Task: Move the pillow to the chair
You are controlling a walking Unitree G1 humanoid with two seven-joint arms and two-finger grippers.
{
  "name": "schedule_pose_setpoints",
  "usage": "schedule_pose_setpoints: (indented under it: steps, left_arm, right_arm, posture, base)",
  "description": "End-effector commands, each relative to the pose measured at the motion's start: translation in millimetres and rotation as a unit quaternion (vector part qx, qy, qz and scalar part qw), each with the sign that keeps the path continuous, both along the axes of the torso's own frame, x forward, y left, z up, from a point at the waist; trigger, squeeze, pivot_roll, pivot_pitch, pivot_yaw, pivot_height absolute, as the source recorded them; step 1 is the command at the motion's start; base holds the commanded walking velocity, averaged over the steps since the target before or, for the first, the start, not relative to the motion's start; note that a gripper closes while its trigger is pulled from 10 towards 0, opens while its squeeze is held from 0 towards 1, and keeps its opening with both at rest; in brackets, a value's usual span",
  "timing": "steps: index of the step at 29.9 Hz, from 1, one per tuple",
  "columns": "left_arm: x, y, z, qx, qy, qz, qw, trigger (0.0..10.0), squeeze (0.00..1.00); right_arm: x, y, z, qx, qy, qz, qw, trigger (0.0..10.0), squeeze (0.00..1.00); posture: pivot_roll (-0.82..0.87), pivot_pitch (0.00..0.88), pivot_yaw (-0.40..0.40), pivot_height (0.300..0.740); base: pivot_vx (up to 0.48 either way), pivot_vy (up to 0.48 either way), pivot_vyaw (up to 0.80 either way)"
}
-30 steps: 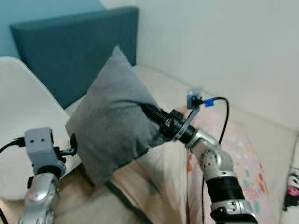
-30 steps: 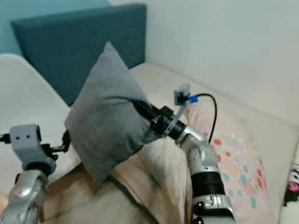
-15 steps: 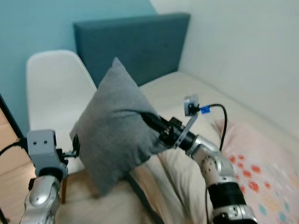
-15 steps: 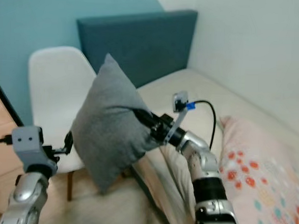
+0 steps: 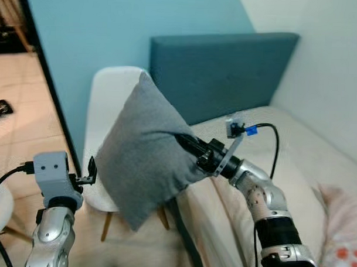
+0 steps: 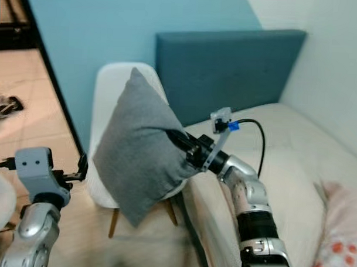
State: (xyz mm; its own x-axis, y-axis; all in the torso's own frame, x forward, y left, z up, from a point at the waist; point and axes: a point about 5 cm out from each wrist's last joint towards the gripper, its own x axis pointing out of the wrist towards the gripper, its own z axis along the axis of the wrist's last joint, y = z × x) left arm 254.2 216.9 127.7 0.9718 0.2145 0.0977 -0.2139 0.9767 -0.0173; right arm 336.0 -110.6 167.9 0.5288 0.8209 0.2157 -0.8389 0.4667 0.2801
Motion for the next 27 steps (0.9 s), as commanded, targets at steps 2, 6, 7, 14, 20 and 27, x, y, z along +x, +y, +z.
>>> schedule_pose_setpoints:
  steps: [2, 6, 7, 14, 20, 27]
  left_arm:
    - [-0.4, 1.4, -0.1, 0.007, 0.004, 0.001, 1.000, 10.0, 0.00]
    - [-0.4, 0.9, 0.1, 0.007, 0.005, 0.001, 1.000, 10.0, 0.00]
    - [-0.4, 0.7, 0.1, 0.006, 0.005, 0.001, 1.000, 10.0, 0.00]
    - [-0.1, -1.5, -0.4, 0.003, 0.005, -0.006, 1.000, 10.0, 0.00]
    - [-0.2, -3.3, -0.5, 0.001, 0.004, -0.013, 1.000, 10.0, 0.00]
    - [0.0, -5.4, -0.5, 0.000, 0.004, -0.018, 1.000, 10.0, 0.00]
  right_arm:
    - [1.4, 3.1, 19.5, 0.023, -0.047, 0.004, 0.999, 0.0, 0.00]
    - [3.2, 1.3, 19.0, 0.019, -0.045, -0.005, 0.999, 0.0, 0.00]
    - [4.2, 0.4, 18.3, 0.017, -0.043, -0.010, 0.999, 0.0, 0.00]
    - [26.1, -17.8, 9.4, -0.003, 0.010, -0.133, 0.991, 8.4, 0.00]
    - [35.8, -30.2, 2.9, -0.017, 0.051, -0.195, 0.979, 6.4, 0.00]
    - [39.5, -31.8, -3.2, -0.027, 0.073, -0.218, 0.973, 10.0, 0.00]
  posture:
    - [0.03, 0.000, -0.085, 0.740]
    - [0.03, 0.000, -0.087, 0.740]
    - [0.03, 0.000, -0.088, 0.740]
    - [0.03, 0.000, -0.091, 0.740]
    - [0.03, 0.000, -0.092, 0.740]
    - [0.03, 0.000, -0.092, 0.740]
  base:
    - [0.349, 0.000, 0.70]
    - [0.352, 0.000, 0.70]
    - [0.349, 0.000, 0.71]
    - [0.349, 0.000, 0.32]
    - [0.348, 0.000, -0.58]
    - [0.348, 0.000, -0.22]
